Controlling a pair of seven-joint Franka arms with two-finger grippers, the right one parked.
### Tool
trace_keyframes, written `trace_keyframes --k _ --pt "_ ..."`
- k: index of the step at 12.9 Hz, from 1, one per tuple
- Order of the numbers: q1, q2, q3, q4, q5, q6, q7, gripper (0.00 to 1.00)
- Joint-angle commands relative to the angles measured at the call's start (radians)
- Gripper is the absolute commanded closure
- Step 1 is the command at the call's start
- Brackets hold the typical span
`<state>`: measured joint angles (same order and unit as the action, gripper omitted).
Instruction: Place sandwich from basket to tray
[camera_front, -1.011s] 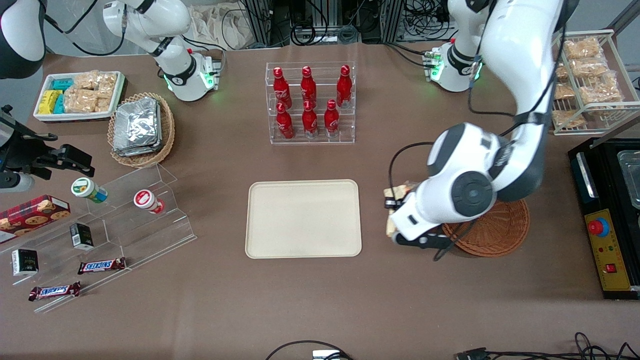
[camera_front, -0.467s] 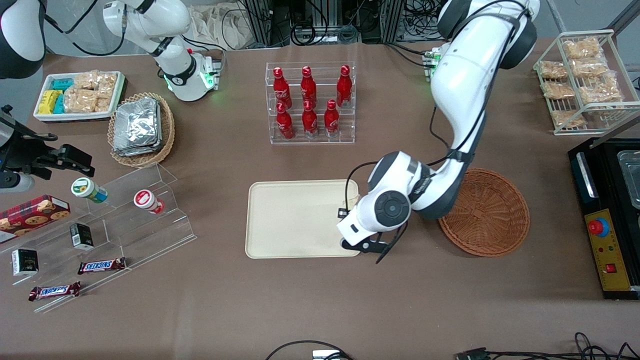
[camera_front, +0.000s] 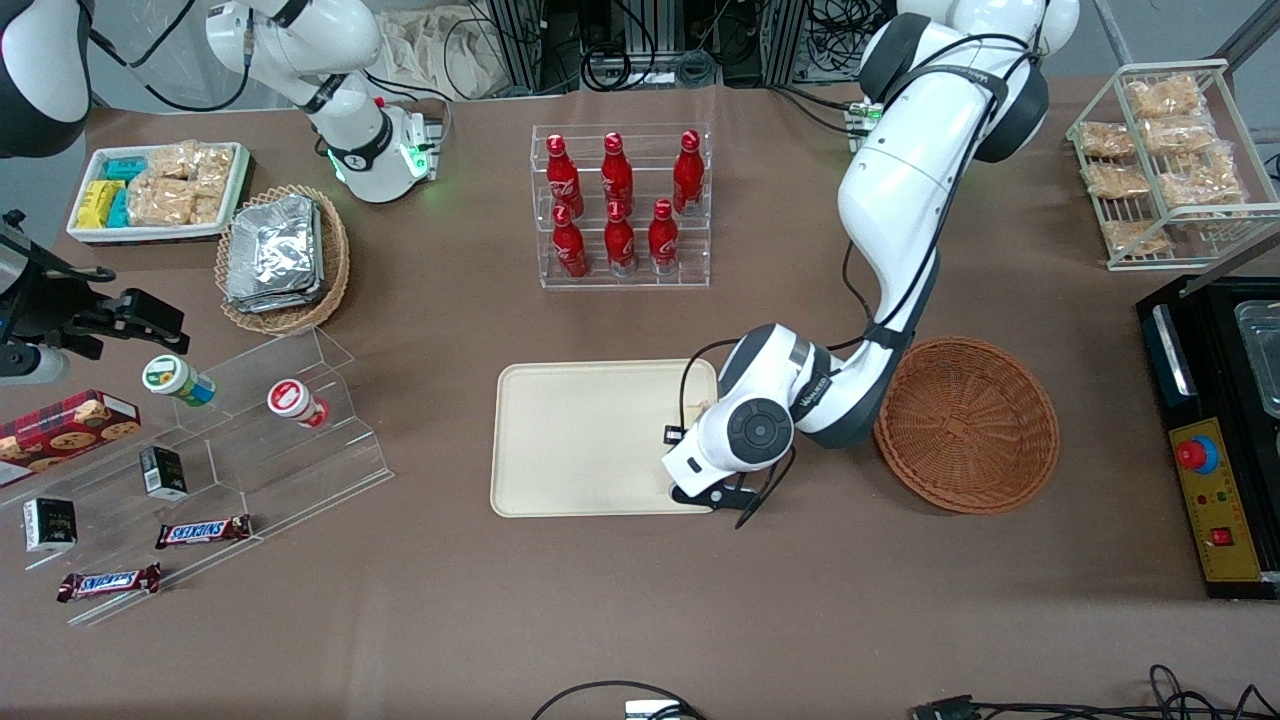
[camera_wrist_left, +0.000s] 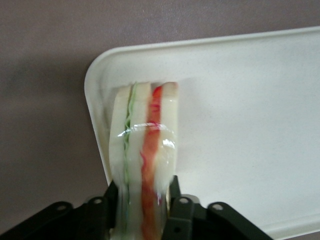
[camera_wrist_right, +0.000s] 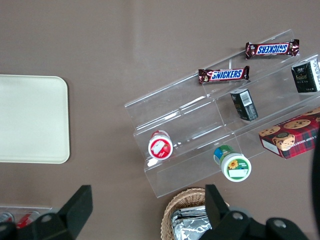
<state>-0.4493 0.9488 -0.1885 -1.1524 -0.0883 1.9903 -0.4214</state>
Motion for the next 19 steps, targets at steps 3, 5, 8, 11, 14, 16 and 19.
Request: trace_keyframes --k 3,5,8,11,14,16,19 --pt "0.011 -0.056 0.004 0.026 0.004 -0.011 -0.017 0.00" --pt "0.046 -0.149 0.009 0.023 0.007 -0.028 -0.019 0.00" --pt "0.183 -0.324 0.009 0.022 0.016 -0.296 -0.007 0.00" --pt "0.303 -0.485 0.011 0.016 0.065 -0.584 0.094 0.00" --pt "0.380 -0.591 0.012 0.001 0.148 -0.772 0.167 0.00" --pt "0.461 -0.683 0.009 -0.125 0.151 -0.778 0.191 0.00" --pt "0.543 -0.757 0.011 -0.249 0.142 -0.717 0.280 0.00"
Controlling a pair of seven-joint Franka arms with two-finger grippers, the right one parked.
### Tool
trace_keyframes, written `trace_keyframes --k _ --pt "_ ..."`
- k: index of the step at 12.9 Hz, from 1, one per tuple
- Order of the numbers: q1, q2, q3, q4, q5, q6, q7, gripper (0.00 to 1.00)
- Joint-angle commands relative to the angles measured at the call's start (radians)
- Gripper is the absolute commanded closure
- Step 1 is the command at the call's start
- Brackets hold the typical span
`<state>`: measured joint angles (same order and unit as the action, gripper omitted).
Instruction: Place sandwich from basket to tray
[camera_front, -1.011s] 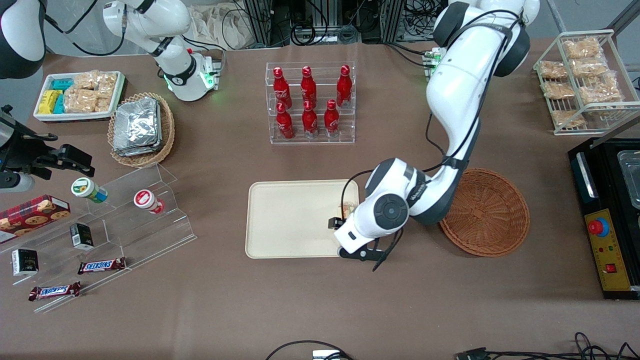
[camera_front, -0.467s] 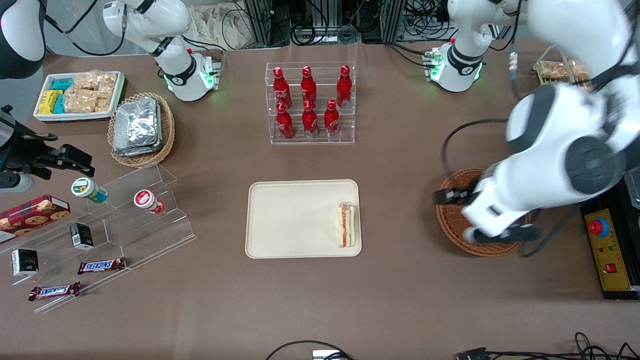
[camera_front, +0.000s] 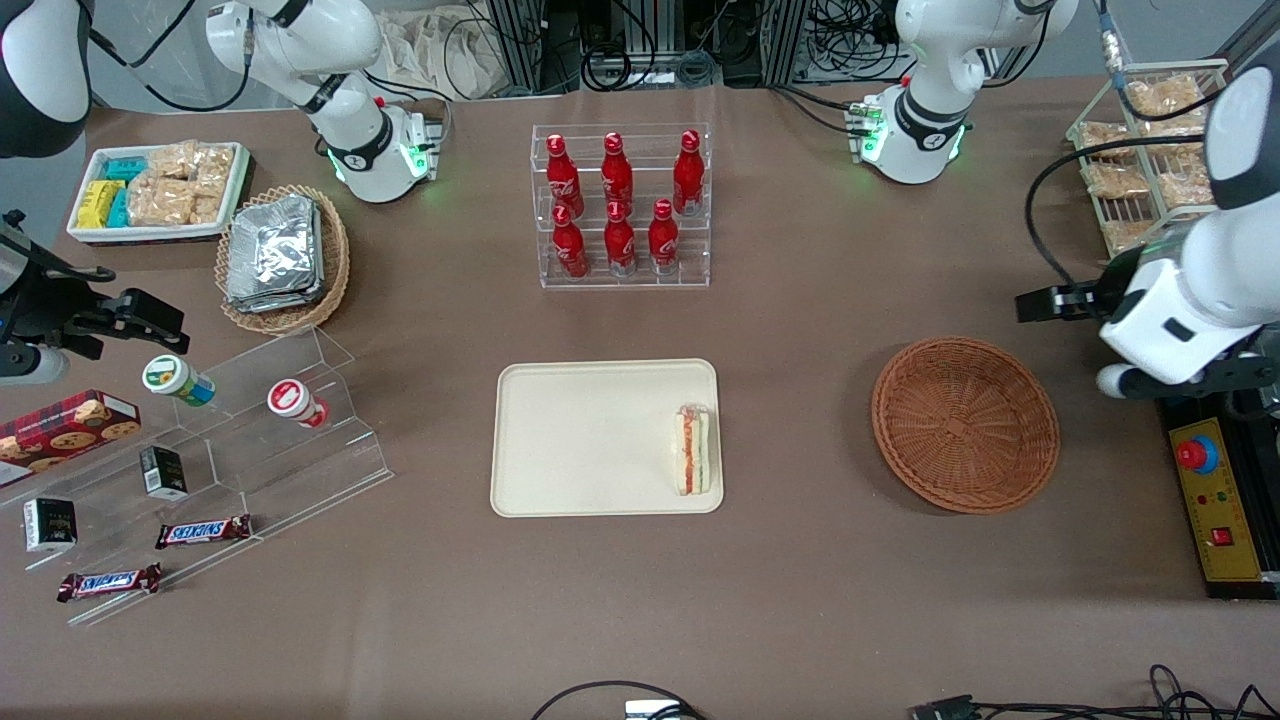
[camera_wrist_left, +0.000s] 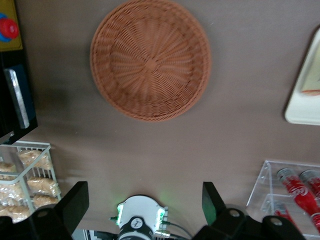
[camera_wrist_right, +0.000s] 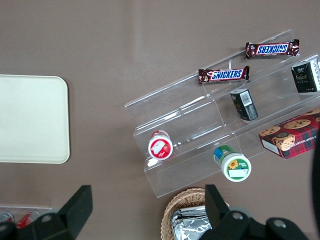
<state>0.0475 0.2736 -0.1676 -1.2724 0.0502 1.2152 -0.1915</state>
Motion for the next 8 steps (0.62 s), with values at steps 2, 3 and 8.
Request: trace_keyframes --k 2,3,8 --pt "0.078 -0.134 -0.012 -0.217 0.000 0.140 0.111 0.00" --pt "0.078 -0.155 -0.012 -0.249 0.000 0.173 0.115 0.00" --pt "0.052 -0.296 -0.009 -0.390 0.011 0.294 0.130 0.00"
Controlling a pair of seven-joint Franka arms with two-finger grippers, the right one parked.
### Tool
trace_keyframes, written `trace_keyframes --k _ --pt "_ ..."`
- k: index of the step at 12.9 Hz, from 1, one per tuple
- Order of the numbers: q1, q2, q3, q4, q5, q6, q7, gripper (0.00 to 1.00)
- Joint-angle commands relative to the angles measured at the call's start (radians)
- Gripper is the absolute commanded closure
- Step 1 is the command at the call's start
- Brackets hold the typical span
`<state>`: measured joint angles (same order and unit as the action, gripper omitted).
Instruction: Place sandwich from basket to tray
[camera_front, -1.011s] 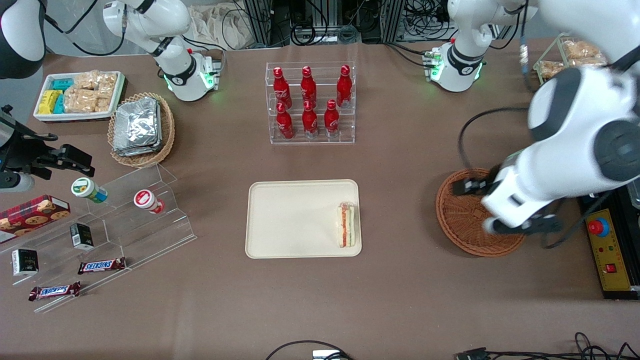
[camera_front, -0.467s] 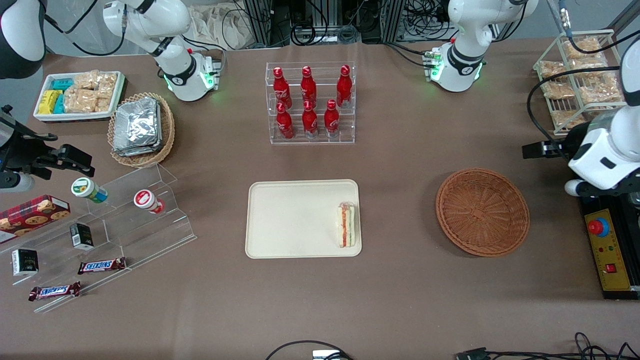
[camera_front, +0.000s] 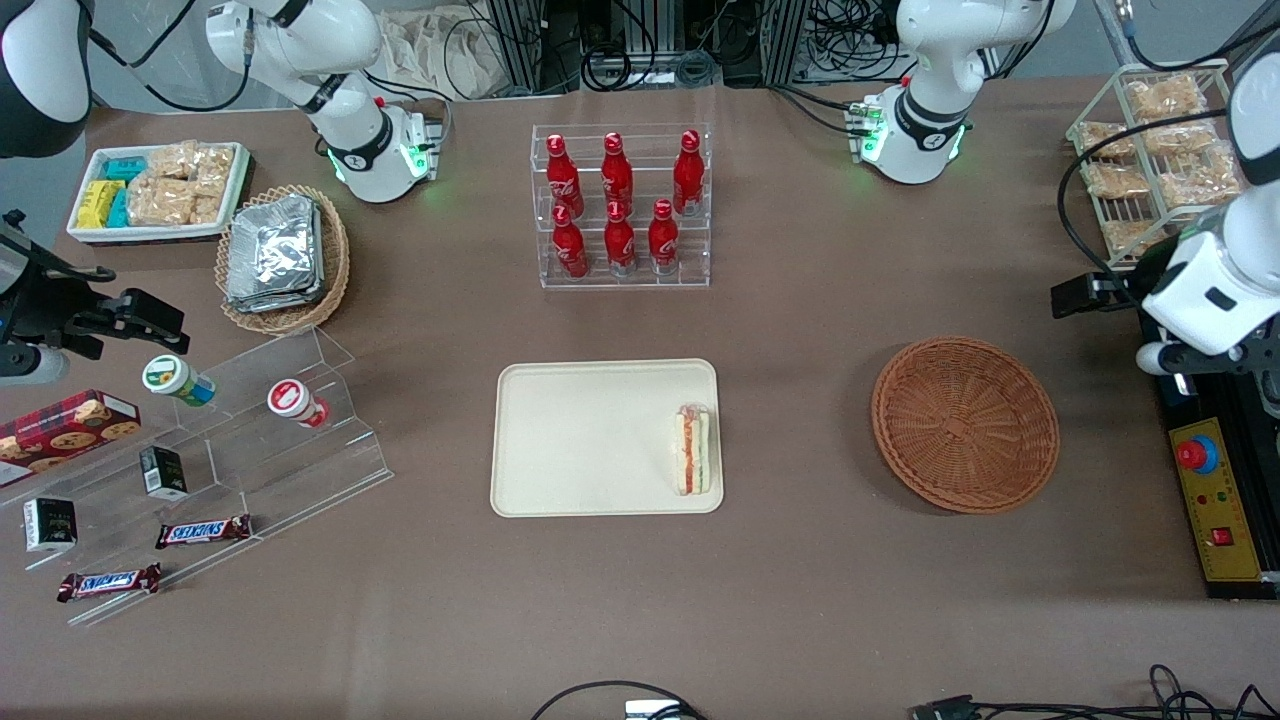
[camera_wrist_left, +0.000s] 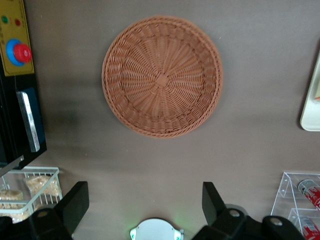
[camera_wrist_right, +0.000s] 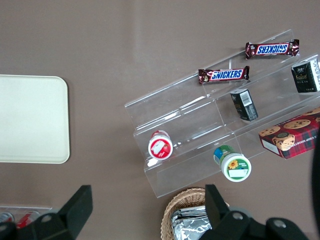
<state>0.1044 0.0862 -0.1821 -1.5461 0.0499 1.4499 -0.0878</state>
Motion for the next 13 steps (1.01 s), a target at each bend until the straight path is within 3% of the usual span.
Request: trace_keyframes --k 1,13 --pt "-0.006 -0.120 0.006 -0.120 0.014 0.063 0.048 0.00" --pt "0.001 -0.101 0.004 -0.109 -0.002 0.044 0.034 0.00"
